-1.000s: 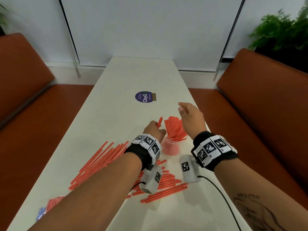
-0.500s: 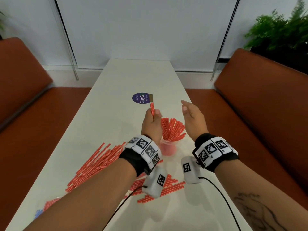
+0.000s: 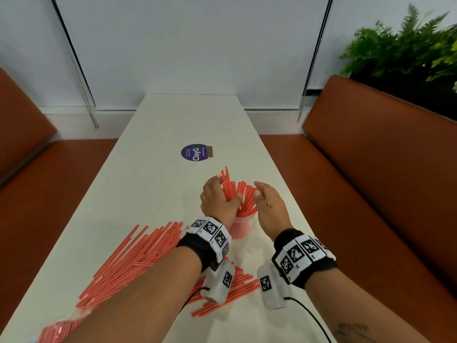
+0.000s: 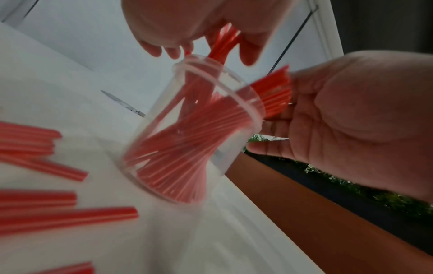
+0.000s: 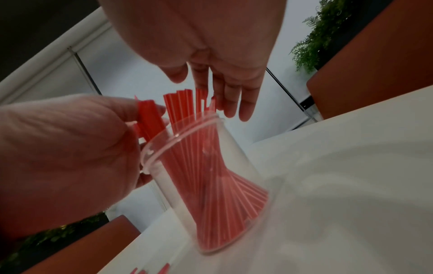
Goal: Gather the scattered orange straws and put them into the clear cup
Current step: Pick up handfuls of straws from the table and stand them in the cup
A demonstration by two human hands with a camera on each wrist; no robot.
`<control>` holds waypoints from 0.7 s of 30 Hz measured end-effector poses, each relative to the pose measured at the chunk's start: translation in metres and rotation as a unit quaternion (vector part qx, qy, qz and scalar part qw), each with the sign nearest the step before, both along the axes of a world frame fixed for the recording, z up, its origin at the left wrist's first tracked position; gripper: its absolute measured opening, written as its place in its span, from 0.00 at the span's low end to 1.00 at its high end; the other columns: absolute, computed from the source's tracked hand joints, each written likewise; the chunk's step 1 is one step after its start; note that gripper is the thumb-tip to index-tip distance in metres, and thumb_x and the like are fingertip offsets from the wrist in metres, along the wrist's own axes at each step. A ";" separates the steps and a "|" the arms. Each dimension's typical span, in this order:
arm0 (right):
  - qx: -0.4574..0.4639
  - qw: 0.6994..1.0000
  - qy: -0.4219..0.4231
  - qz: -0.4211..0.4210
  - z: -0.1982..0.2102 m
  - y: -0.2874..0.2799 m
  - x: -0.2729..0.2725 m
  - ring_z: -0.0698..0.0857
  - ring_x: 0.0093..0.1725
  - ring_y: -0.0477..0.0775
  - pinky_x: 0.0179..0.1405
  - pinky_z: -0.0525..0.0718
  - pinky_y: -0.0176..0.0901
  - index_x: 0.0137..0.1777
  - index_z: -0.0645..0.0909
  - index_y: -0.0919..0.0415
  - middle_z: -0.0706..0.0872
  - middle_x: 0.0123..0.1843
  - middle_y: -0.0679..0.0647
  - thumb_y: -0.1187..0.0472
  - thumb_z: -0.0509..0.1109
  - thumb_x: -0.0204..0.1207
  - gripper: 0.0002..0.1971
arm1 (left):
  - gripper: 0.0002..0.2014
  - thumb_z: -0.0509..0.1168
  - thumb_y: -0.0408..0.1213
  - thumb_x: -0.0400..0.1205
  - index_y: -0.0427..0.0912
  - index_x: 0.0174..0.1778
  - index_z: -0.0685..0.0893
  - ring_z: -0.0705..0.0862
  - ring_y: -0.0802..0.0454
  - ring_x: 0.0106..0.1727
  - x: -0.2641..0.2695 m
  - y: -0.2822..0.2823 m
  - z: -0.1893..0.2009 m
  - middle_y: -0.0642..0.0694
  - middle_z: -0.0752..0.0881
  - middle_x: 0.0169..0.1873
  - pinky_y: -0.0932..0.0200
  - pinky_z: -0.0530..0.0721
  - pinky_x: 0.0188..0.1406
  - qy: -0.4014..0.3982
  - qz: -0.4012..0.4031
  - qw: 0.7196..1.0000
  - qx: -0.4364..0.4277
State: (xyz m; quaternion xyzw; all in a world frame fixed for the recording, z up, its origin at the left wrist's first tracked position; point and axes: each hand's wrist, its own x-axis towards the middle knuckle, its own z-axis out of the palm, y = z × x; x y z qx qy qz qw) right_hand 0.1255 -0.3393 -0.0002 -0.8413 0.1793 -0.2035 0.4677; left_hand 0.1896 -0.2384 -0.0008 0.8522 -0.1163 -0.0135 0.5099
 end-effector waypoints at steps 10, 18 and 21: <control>-0.049 0.998 0.023 0.035 -0.005 0.015 0.003 0.62 0.81 0.52 0.75 0.56 0.37 0.80 0.58 0.61 0.63 0.82 0.56 0.50 0.53 0.84 0.28 | 0.07 0.58 0.43 0.83 0.48 0.54 0.75 0.79 0.52 0.50 -0.001 0.005 0.007 0.49 0.80 0.51 0.57 0.78 0.53 0.035 -0.075 0.979 -0.185; -0.113 0.992 0.050 0.026 0.011 0.006 0.021 0.59 0.83 0.52 0.82 0.59 0.49 0.82 0.55 0.59 0.60 0.83 0.55 0.54 0.54 0.85 0.27 | 0.12 0.53 0.32 0.85 0.47 0.61 0.75 0.80 0.65 0.52 0.004 0.005 0.006 0.51 0.80 0.60 0.85 0.73 0.41 0.025 -0.022 0.977 -0.213; -0.111 0.991 0.070 0.035 0.037 -0.003 0.037 0.57 0.83 0.51 0.80 0.55 0.43 0.82 0.52 0.57 0.57 0.84 0.53 0.58 0.56 0.84 0.28 | 0.19 0.59 0.39 0.83 0.47 0.70 0.70 0.74 0.54 0.70 -0.001 0.015 0.004 0.49 0.74 0.71 0.74 0.73 0.58 0.024 -0.056 0.975 -0.214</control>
